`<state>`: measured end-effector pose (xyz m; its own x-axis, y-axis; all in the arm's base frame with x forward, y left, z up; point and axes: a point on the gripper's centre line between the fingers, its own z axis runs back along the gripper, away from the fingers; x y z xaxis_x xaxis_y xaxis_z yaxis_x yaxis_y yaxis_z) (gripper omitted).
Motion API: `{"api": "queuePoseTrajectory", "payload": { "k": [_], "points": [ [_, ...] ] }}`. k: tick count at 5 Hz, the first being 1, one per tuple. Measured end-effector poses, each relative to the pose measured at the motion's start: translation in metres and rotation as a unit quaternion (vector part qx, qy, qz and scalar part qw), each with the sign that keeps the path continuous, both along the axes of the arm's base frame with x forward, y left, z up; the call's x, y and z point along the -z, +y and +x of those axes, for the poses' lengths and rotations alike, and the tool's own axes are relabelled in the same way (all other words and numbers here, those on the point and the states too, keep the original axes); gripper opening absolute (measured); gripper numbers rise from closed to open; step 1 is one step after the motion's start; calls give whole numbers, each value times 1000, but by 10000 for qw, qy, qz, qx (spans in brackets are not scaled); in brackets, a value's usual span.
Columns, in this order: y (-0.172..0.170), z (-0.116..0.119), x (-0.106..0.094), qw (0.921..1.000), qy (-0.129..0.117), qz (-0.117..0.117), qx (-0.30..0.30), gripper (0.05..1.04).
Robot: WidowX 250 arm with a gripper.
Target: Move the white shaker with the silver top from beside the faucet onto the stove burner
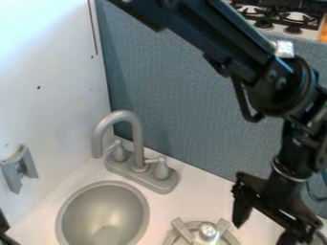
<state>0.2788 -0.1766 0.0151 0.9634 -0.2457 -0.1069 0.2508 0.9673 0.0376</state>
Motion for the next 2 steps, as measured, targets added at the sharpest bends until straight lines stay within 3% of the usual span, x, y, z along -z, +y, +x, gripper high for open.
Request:
{"api": "queuePoseTrajectory", "payload": {
  "k": [1,2],
  "points": [
    [-20,-15,4,9985,260,-387,281,1001],
    [-16,-41,11,9968,748,-199,219,1001]
  ]
}}
